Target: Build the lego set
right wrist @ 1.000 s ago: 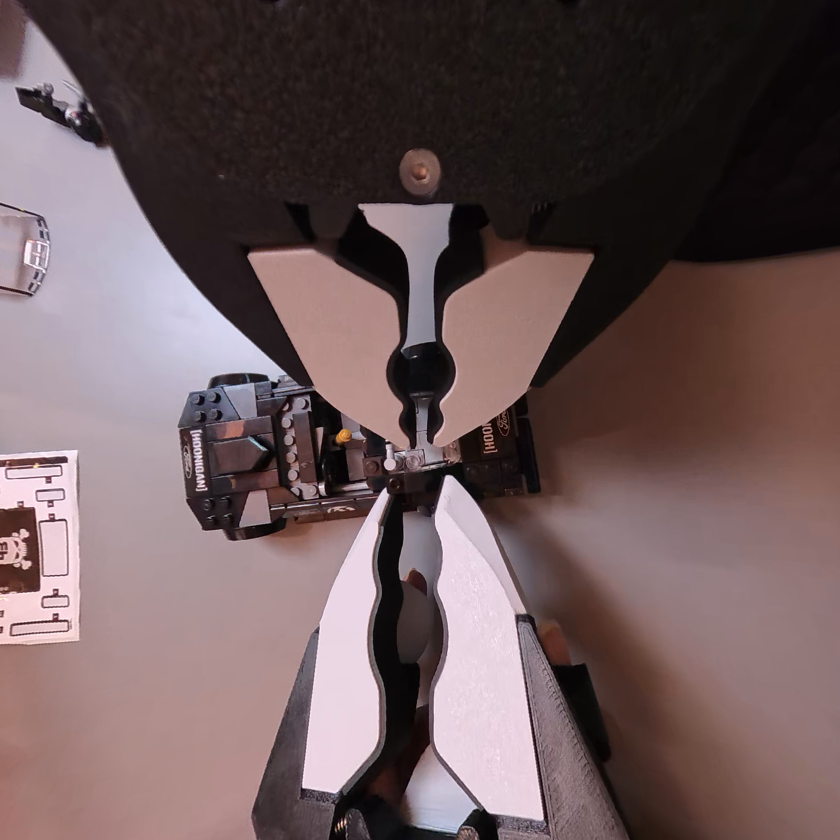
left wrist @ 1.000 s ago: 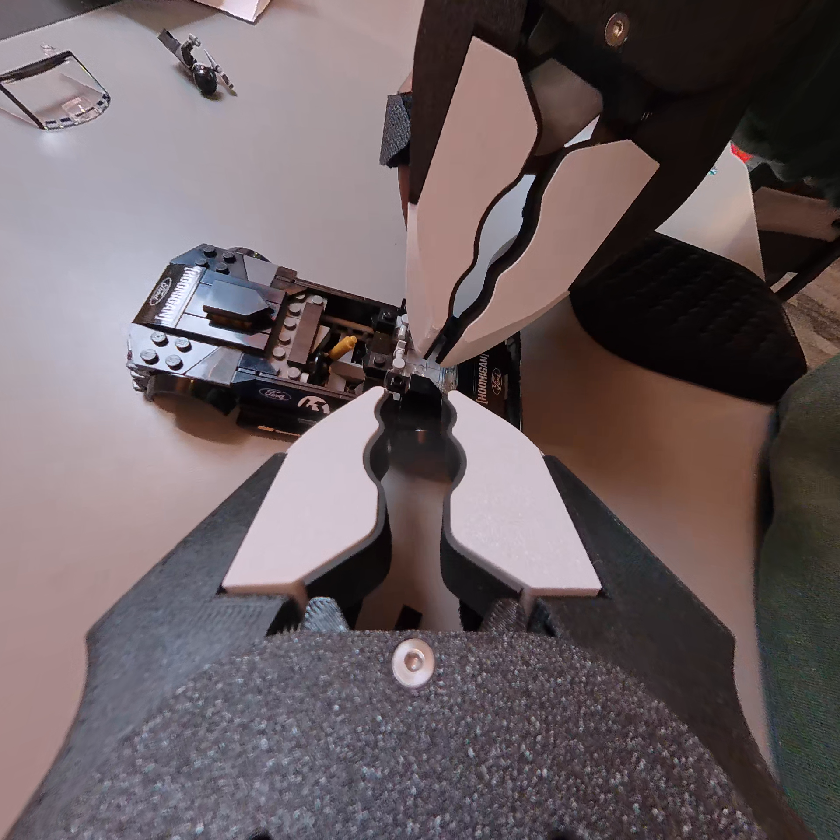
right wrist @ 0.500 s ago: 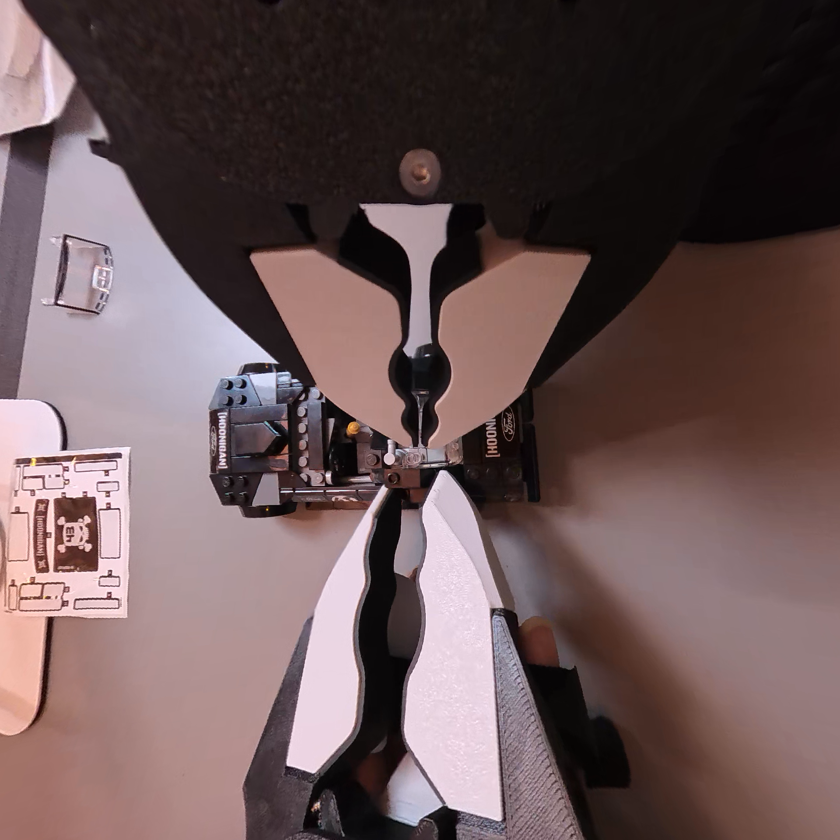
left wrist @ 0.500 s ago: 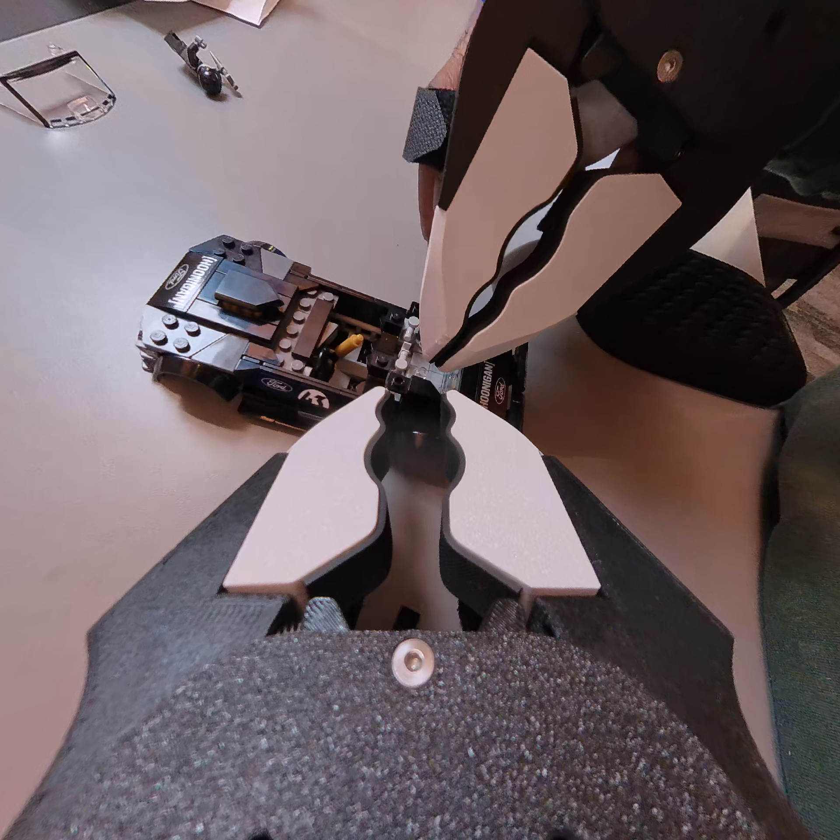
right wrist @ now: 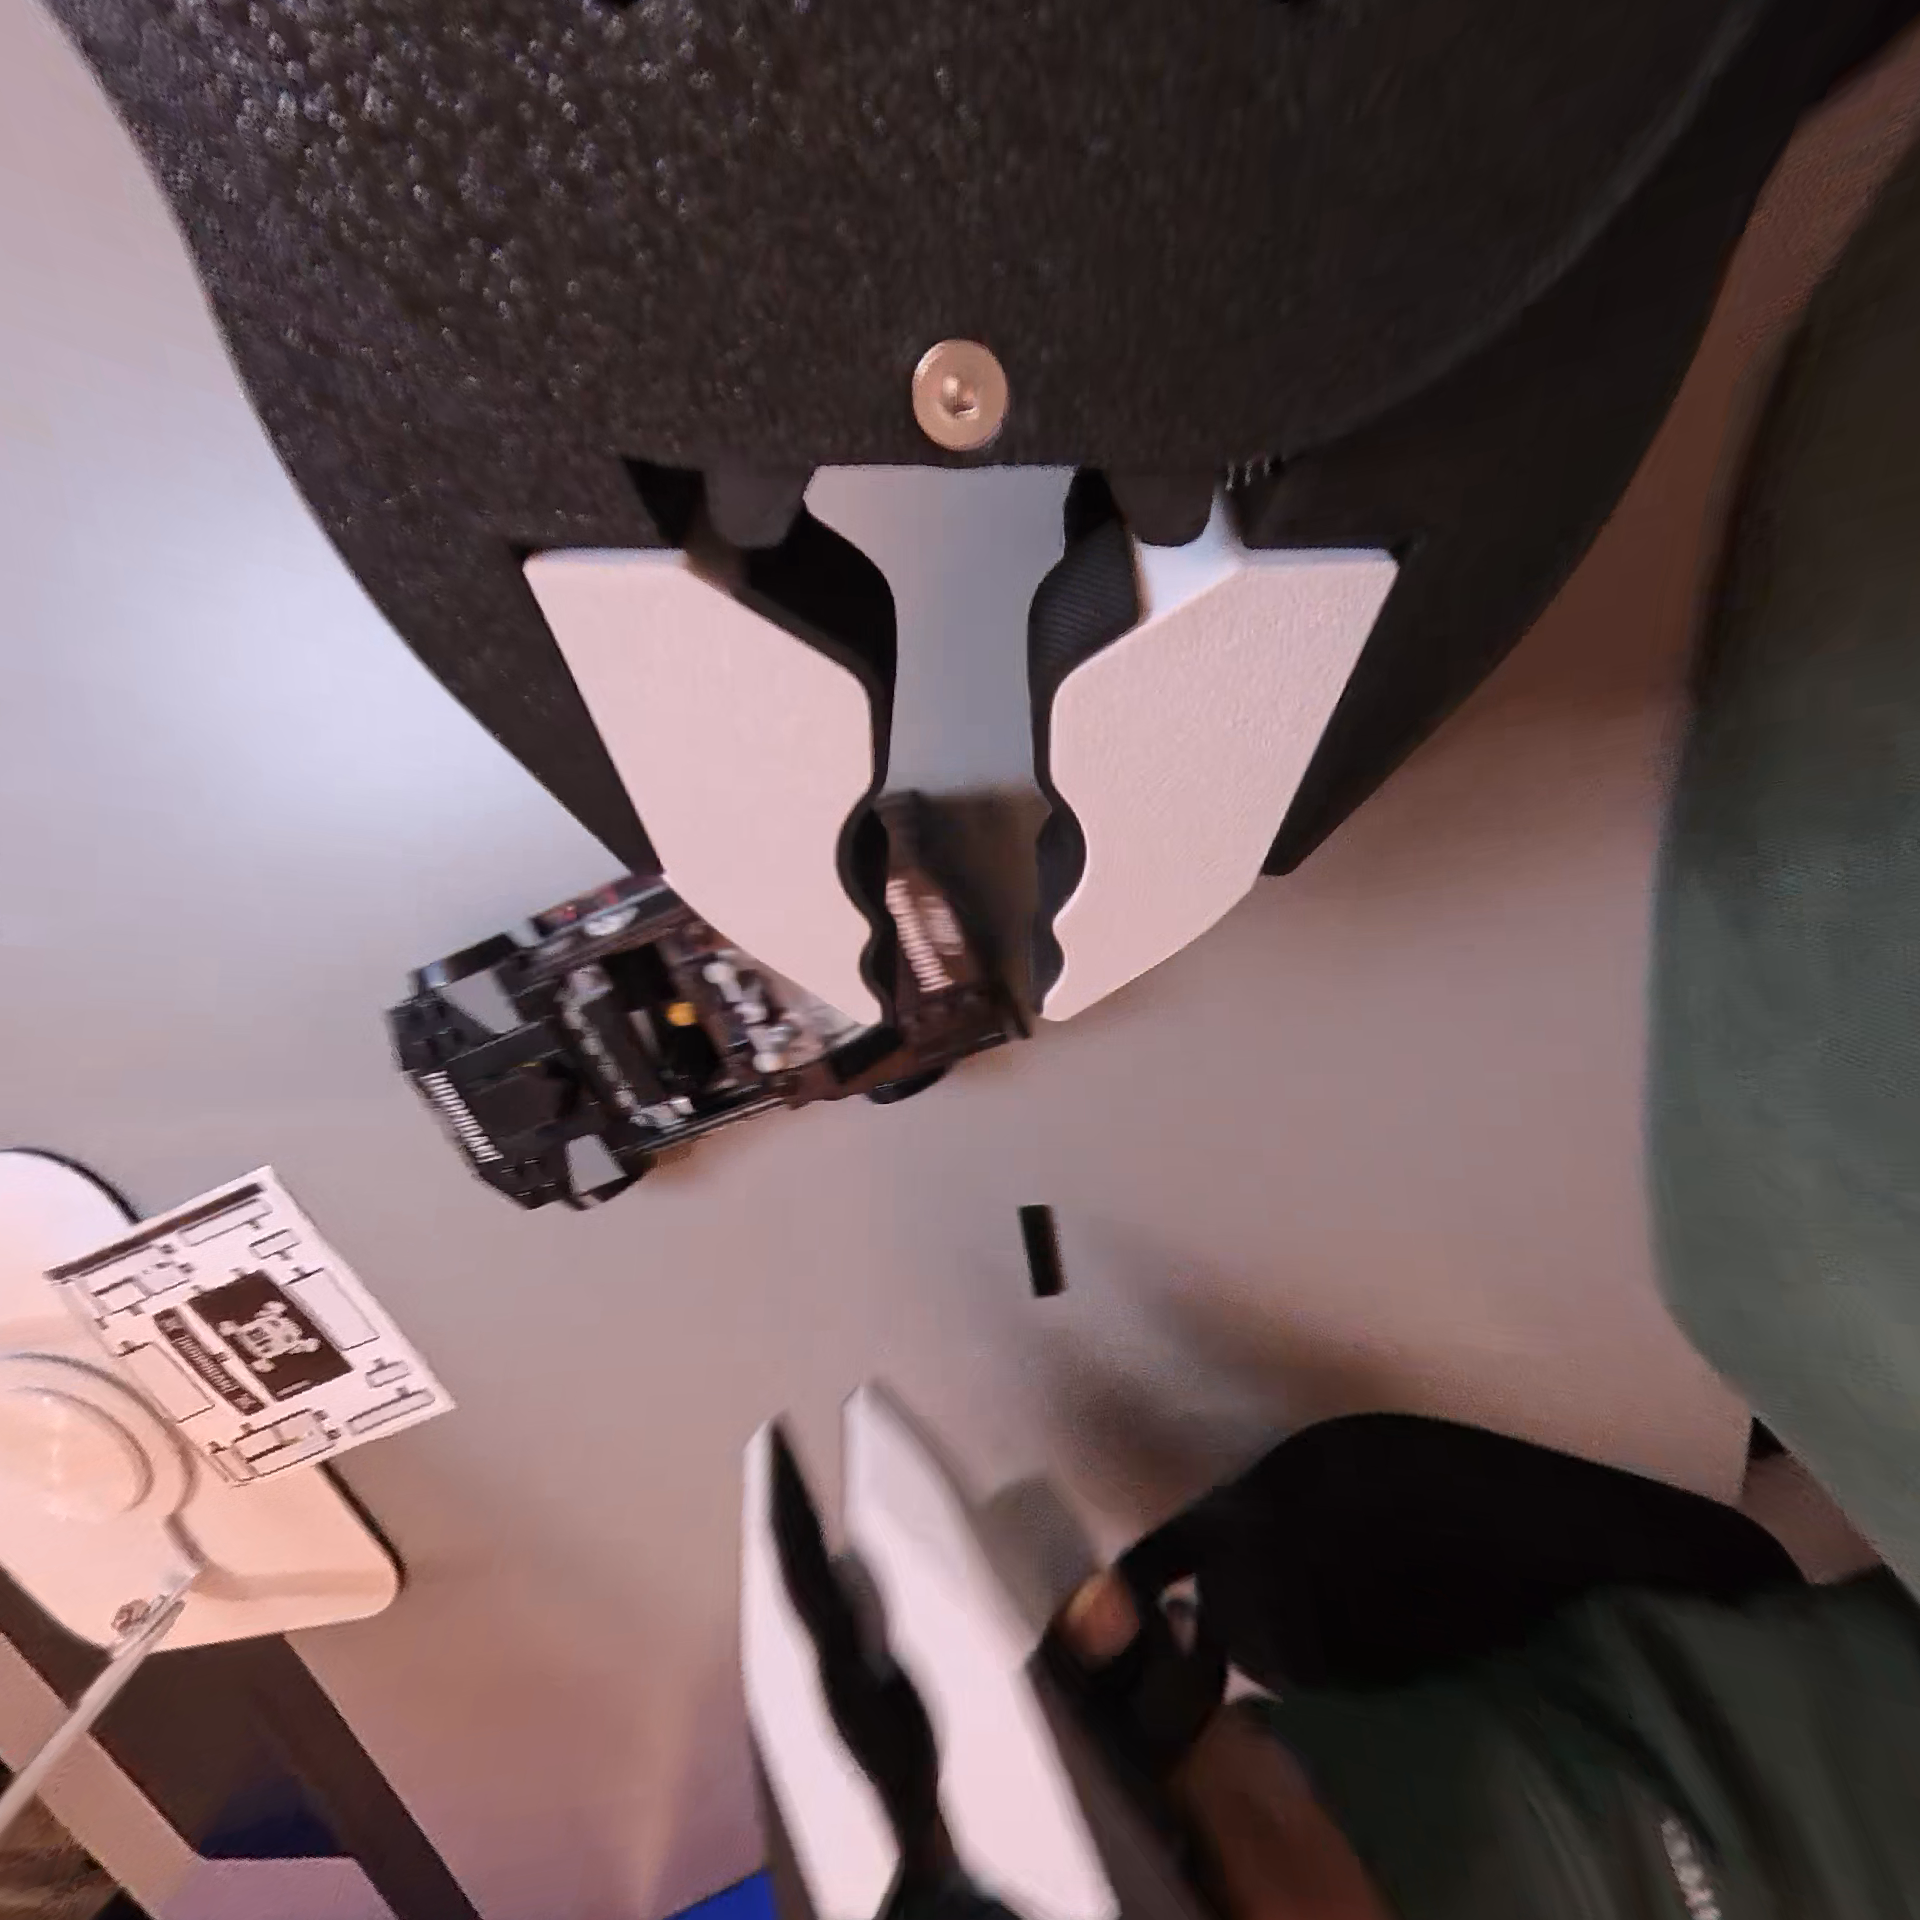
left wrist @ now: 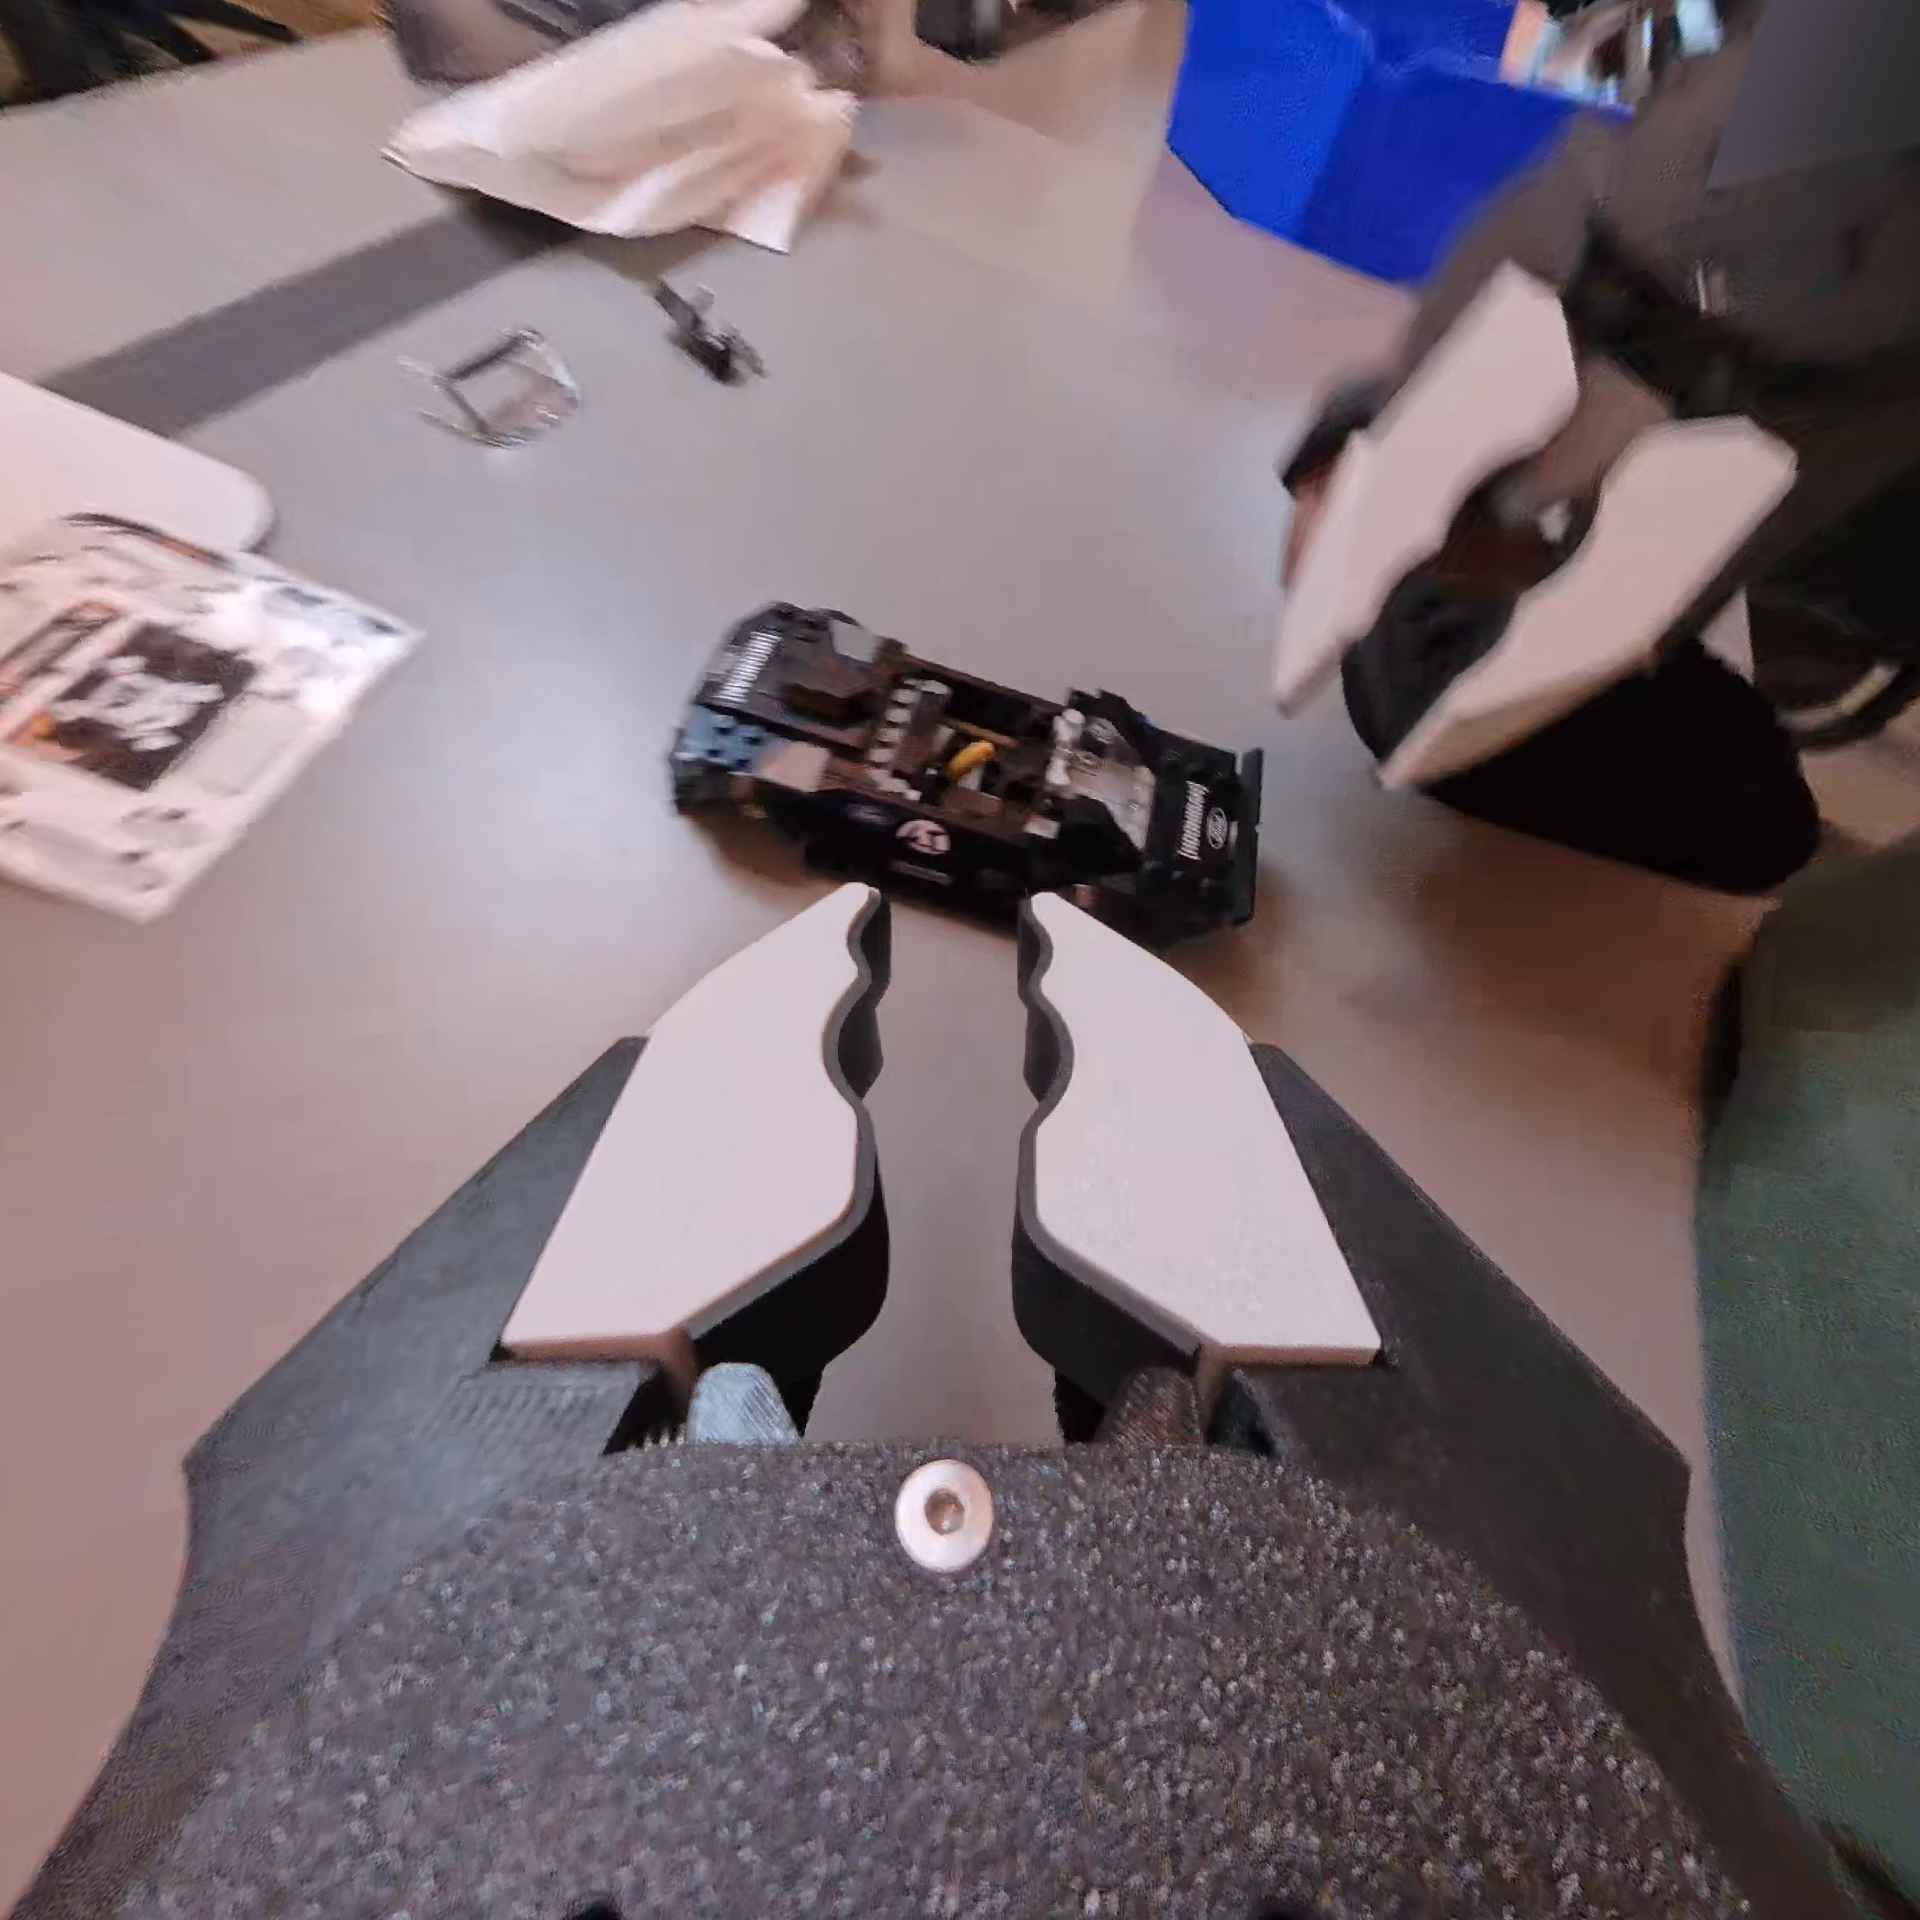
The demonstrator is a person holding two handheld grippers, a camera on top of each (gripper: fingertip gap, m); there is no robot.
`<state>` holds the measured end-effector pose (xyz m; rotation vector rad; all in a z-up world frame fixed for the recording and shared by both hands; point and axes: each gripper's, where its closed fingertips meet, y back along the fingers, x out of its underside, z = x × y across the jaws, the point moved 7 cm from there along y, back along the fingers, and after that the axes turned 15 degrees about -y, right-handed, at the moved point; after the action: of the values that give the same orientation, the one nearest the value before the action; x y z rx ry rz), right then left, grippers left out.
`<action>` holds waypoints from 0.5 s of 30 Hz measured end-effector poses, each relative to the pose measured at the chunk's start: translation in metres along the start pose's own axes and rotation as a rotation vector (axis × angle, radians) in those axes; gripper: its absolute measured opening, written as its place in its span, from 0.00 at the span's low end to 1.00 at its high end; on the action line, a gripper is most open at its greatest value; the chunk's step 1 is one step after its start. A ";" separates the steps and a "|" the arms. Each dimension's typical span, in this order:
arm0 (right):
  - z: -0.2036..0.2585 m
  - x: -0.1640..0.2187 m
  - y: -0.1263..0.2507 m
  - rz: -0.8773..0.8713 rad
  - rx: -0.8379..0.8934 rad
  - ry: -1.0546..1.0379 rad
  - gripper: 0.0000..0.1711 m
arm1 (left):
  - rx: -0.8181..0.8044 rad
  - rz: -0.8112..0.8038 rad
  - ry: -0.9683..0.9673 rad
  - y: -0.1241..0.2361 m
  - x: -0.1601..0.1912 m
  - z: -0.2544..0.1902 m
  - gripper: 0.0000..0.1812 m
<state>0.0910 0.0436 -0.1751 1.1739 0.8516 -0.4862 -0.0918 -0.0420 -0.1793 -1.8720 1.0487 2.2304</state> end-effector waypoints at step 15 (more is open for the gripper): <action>0.046 -0.026 -0.108 0.203 0.205 -0.141 0.13 | 0.000 -0.349 0.231 0.056 -0.003 0.016 0.08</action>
<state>0.0112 -0.0382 -0.2124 1.3811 0.5631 -0.4906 -0.1297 -0.0752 -0.1504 -2.1555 0.6738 1.8569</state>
